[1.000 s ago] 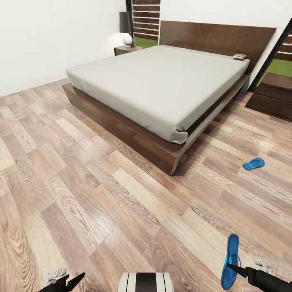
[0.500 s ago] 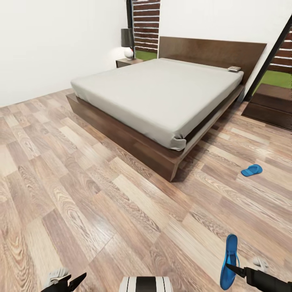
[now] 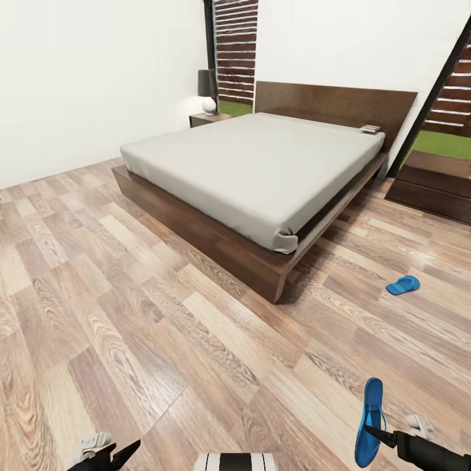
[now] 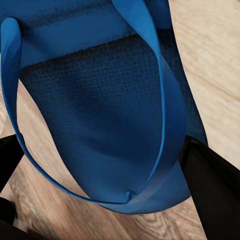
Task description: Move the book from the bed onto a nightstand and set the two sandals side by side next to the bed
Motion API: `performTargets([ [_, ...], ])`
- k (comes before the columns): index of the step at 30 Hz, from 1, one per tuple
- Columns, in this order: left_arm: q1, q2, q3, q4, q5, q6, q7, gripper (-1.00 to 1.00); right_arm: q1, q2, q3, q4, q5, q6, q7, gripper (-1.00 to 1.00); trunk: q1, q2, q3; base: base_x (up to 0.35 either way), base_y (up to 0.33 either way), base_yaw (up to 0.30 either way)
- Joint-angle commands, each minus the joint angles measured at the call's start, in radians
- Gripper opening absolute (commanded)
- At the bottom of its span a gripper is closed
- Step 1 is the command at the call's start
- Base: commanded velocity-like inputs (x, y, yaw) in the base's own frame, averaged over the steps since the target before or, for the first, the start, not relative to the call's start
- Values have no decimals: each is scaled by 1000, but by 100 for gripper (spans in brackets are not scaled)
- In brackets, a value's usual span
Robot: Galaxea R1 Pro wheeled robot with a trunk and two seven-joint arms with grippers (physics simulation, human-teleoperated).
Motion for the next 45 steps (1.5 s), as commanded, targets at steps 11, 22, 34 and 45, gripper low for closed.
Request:
performTargets([
  [11,0,-10,1,0,8,9,0,100,-1,1,-8,-1,6,11,6,-100,-5,2,42,0,0,0],
  [22,0,-11,0,0,9,10,1,100,-1,1,-8,-1,6,11,6,-100,-10,5,85,0,0,0],
  [34,0,-11,-1,1,9,10,1,100,-1,1,-8,-1,6,11,6,-100,-15,8,131,0,0,0],
  [45,0,-11,-31,1,9,10,3,100,-1,1,-8,-1,6,11,6,-100,-20,10,173,0,0,0],
])
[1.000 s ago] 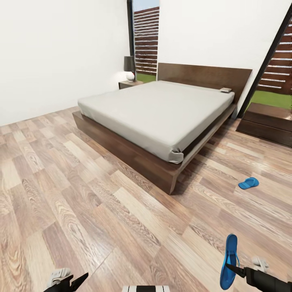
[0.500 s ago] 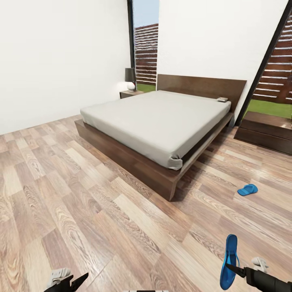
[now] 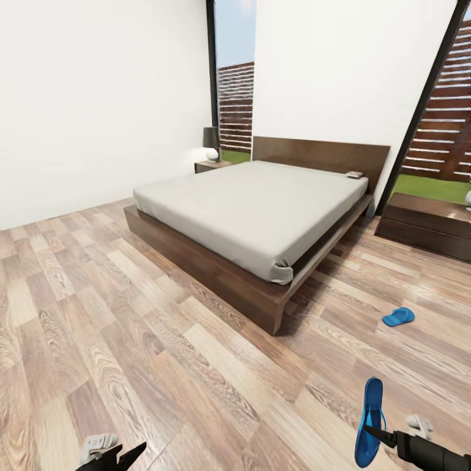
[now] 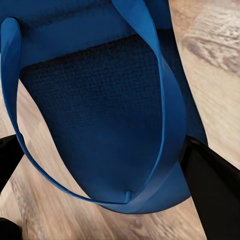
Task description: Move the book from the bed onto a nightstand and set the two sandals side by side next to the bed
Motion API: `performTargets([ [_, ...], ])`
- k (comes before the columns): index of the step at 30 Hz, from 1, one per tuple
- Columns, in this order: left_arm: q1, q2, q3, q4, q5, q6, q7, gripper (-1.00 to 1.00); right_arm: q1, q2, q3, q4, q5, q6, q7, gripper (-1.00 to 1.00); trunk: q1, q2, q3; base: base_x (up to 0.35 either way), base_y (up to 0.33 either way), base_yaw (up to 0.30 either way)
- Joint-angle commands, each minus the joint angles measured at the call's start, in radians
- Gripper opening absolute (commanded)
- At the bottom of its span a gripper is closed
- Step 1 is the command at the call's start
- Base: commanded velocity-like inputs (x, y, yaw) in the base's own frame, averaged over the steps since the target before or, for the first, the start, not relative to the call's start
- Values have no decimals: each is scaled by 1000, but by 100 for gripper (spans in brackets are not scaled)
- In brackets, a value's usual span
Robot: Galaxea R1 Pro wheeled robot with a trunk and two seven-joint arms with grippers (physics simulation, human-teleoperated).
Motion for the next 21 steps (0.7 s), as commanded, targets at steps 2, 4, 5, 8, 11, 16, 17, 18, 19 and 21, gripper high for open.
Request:
performTargets([
  [2,0,0,0,0,8,10,-1,100,-1,1,-8,-1,6,10,6,-100,-1,0,7,0,0,0],
  [4,0,0,-1,0,8,9,-1,100,-1,1,-8,-1,6,10,6,-100,-2,1,15,0,0,0],
  [5,0,0,-2,0,8,9,-1,100,-1,1,-8,-1,6,11,6,-100,-2,1,19,0,0,0],
  [8,0,0,-2,0,8,9,0,100,-1,1,-8,-1,6,11,5,-100,-4,2,30,0,0,0],
  [11,0,0,-2,0,8,9,0,100,-1,1,-8,-1,6,11,5,-100,-5,2,42,0,0,0],
  [16,0,0,-2,0,8,9,0,100,-1,1,-8,-1,6,11,5,-100,-7,3,61,0,0,0],
  [17,0,0,-1,0,8,9,0,100,-1,1,-8,-1,6,11,5,-100,-8,4,65,0,0,0],
  [18,0,0,-2,0,8,9,0,100,-1,1,-8,-1,6,11,5,-100,-8,4,69,0,0,0],
  [19,0,0,-2,0,8,9,0,100,-1,1,-8,-1,6,11,5,-100,-9,4,73,0,0,0],
  [21,0,0,-2,0,8,9,0,100,-1,1,-8,-1,6,11,5,-100,-10,5,81,0,0,0],
])
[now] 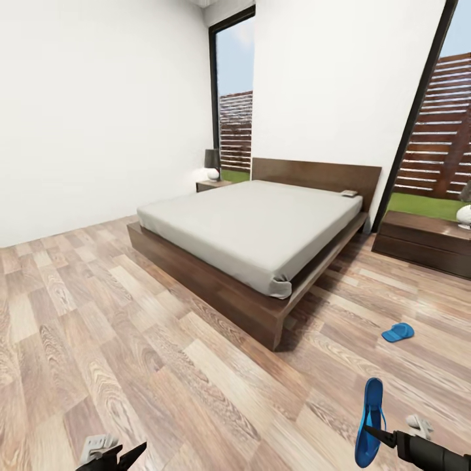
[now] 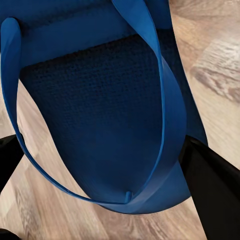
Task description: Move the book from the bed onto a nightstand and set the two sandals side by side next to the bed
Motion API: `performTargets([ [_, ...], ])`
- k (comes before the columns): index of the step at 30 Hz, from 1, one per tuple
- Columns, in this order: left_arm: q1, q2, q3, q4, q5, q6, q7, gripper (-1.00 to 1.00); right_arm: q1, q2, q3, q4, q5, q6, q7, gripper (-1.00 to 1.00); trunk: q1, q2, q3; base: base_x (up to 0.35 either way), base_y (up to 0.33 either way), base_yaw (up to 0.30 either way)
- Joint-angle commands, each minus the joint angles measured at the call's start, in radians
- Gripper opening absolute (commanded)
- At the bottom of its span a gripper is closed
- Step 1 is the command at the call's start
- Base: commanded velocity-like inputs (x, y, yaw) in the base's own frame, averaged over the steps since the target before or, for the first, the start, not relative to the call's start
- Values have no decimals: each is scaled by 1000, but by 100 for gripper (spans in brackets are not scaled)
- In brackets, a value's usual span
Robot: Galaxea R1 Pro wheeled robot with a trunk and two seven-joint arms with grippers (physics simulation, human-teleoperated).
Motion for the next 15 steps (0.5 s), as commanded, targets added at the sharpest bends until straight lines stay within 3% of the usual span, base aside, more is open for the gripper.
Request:
performTargets([
  [1,0,0,0,0,8,9,-2,100,-1,1,-8,-1,6,11,6,-100,-1,0,3,0,0,0],
  [15,0,0,0,0,8,10,-2,100,-1,1,-8,-1,6,11,7,-100,-7,3,57,0,0,0],
])
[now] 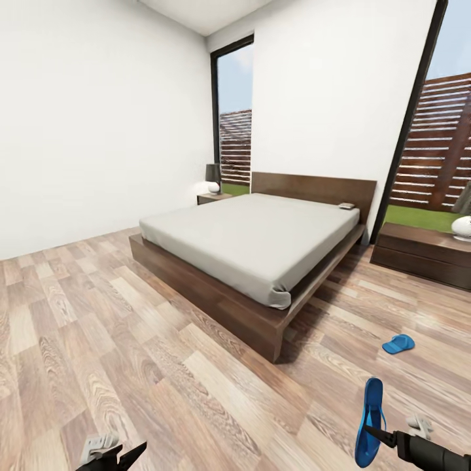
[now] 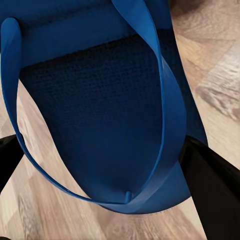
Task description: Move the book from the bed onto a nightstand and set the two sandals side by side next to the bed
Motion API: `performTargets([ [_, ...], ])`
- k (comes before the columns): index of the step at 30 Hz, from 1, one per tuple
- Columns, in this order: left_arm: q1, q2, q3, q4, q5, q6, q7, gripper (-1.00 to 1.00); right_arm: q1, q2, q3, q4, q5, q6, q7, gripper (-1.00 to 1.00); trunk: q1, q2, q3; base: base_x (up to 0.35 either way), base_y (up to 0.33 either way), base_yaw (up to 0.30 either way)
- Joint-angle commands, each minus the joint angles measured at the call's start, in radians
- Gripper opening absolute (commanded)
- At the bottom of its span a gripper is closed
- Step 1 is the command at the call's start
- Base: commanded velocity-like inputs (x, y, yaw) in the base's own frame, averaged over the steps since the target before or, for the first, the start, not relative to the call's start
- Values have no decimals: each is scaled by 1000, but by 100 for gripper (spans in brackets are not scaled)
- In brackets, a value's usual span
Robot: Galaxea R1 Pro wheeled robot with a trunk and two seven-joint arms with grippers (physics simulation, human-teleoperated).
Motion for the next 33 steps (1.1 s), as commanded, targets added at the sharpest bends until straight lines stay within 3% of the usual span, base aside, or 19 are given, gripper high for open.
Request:
performTargets([
  [1,0,0,0,0,8,9,-2,100,-1,1,-8,-1,6,11,6,-100,-1,0,3,0,0,0],
  [10,0,0,0,0,8,9,-2,100,-1,1,-8,-1,6,11,6,-100,-5,2,38,0,0,0],
  [33,0,0,1,0,8,9,-3,100,-1,1,-8,-1,6,11,7,-100,-93,163,110,0,0,0],
])
